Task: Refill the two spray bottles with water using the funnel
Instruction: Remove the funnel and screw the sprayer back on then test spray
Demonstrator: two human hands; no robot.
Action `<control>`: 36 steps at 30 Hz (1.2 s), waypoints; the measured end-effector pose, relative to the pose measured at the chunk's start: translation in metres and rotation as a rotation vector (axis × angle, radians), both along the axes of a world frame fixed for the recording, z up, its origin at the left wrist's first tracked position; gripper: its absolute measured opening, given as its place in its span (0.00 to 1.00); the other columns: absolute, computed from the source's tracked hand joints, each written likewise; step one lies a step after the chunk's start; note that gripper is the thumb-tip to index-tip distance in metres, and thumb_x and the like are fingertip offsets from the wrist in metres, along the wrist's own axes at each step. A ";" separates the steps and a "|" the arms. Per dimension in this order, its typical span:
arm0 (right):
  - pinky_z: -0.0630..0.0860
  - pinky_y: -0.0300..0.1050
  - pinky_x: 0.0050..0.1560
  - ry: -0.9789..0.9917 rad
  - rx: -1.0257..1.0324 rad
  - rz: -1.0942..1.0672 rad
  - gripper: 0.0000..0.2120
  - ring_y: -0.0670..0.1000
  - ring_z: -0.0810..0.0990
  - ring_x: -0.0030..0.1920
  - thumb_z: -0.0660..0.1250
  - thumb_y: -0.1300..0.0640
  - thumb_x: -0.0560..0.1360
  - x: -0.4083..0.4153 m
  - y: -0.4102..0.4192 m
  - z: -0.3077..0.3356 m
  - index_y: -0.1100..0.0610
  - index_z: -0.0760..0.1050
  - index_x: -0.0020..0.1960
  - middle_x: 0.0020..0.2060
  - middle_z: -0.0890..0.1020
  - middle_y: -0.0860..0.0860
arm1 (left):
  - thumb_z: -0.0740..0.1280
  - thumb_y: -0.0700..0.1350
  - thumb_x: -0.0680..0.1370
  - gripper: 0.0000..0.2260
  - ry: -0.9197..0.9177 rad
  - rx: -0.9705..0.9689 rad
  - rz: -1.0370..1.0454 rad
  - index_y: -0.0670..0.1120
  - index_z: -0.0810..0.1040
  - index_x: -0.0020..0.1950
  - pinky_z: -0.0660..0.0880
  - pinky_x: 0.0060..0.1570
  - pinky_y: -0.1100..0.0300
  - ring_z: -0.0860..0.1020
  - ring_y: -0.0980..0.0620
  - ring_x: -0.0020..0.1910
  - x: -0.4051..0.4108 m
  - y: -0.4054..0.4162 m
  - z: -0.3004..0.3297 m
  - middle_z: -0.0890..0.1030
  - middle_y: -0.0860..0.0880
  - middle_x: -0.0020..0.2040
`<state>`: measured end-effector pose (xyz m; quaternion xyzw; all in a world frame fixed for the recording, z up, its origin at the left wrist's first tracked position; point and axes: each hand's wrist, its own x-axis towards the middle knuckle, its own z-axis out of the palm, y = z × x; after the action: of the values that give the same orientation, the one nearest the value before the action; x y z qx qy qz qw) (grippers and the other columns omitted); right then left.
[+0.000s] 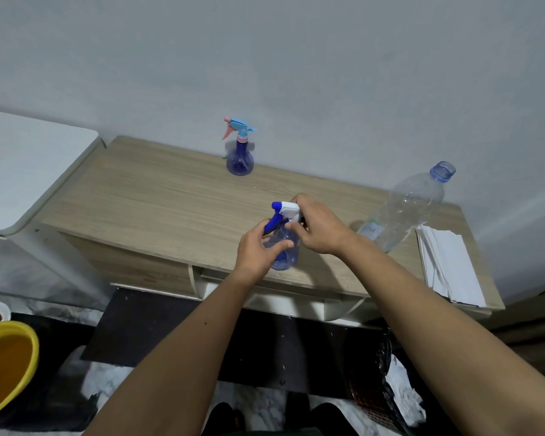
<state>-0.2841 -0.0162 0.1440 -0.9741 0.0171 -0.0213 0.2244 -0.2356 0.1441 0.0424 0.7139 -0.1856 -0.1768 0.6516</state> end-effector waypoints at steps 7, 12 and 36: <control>0.69 0.46 0.45 0.043 0.048 0.025 0.13 0.54 0.73 0.47 0.68 0.57 0.75 -0.003 0.002 -0.002 0.56 0.67 0.56 0.51 0.73 0.53 | 0.82 0.44 0.73 0.20 0.011 -0.004 -0.018 0.57 0.82 0.62 0.81 0.64 0.49 0.86 0.57 0.55 0.003 0.001 0.000 0.88 0.54 0.54; 0.62 0.41 0.39 -0.040 0.041 -0.042 0.14 0.52 0.71 0.43 0.73 0.56 0.78 -0.005 -0.004 -0.005 0.60 0.71 0.56 0.47 0.74 0.51 | 0.83 0.43 0.70 0.24 0.013 -0.033 -0.031 0.59 0.81 0.62 0.81 0.65 0.50 0.85 0.56 0.60 0.006 0.000 0.002 0.87 0.55 0.58; 0.79 0.42 0.41 -0.136 0.470 -0.400 0.20 0.44 0.78 0.33 0.87 0.55 0.63 -0.016 -0.005 -0.023 0.58 0.80 0.47 0.37 0.85 0.50 | 0.84 0.39 0.69 0.25 0.003 -0.100 -0.022 0.50 0.83 0.63 0.81 0.62 0.57 0.85 0.54 0.60 0.008 -0.005 -0.006 0.87 0.52 0.58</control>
<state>-0.3002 -0.0213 0.1208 -0.8691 0.1979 -0.1258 0.4354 -0.2276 0.1395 0.0366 0.6781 -0.2008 -0.1756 0.6848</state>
